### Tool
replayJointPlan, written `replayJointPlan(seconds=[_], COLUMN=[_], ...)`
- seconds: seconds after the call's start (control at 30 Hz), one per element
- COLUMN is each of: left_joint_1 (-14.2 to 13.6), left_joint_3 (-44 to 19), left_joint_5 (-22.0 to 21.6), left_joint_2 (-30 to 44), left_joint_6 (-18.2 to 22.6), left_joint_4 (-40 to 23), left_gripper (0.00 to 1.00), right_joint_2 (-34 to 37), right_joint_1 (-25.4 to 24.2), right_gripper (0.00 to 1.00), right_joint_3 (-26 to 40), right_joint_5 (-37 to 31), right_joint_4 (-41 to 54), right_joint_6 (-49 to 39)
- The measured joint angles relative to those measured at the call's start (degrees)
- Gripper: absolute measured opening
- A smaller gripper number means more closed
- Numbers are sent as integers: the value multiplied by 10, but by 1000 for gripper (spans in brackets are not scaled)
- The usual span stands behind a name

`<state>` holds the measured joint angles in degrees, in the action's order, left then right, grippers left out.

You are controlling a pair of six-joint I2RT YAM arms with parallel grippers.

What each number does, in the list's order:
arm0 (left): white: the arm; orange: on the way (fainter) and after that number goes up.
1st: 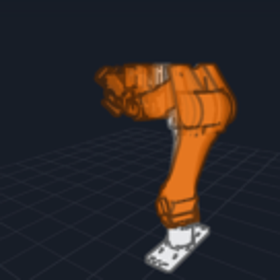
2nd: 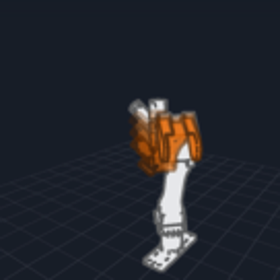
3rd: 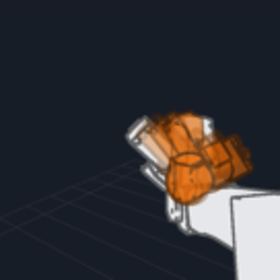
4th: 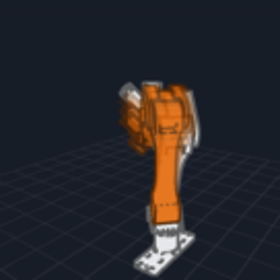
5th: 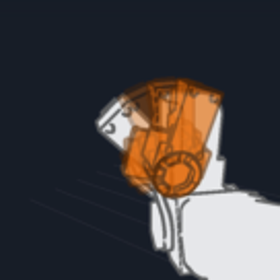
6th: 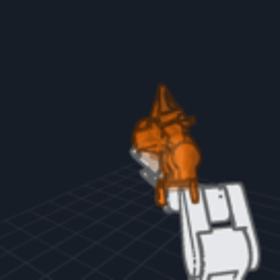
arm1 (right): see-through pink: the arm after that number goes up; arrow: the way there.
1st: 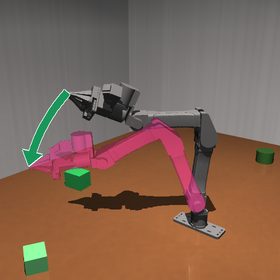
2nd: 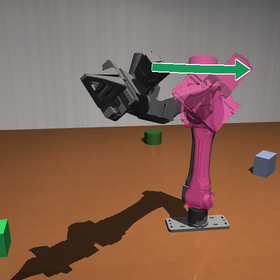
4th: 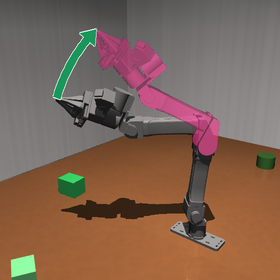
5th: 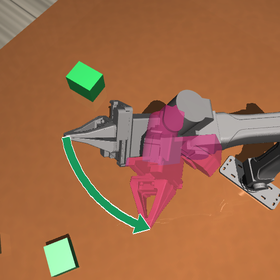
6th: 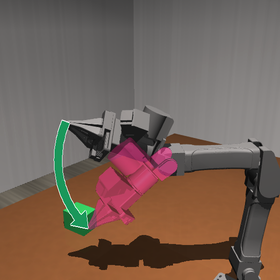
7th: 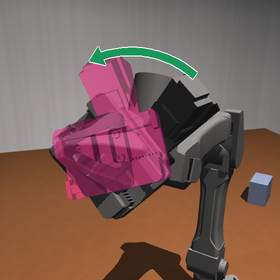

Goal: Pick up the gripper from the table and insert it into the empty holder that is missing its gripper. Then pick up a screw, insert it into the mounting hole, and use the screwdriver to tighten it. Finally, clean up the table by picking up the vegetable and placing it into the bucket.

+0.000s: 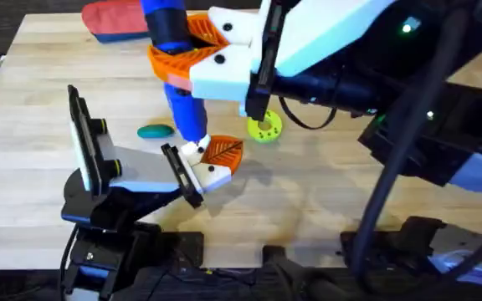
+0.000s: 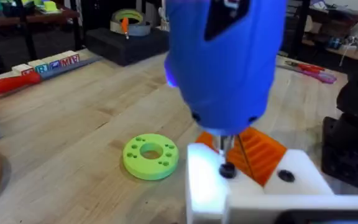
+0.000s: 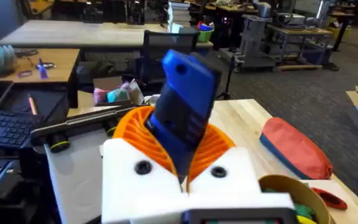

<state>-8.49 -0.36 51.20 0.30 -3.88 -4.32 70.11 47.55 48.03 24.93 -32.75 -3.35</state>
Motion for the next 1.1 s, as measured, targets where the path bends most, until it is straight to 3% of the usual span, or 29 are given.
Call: replayJointPlan(seconds=[1.1], left_joint_1=[0], left_joint_3=[0], left_joint_5=[0], left_joint_2=[0], left_joint_6=[0], left_joint_4=[0], left_gripper=[6], right_joint_2=[0], right_joint_1=[-1], right_gripper=[5], right_joint_3=[0], right_joint_5=[0], right_joint_4=[24], right_joint_6=[6])
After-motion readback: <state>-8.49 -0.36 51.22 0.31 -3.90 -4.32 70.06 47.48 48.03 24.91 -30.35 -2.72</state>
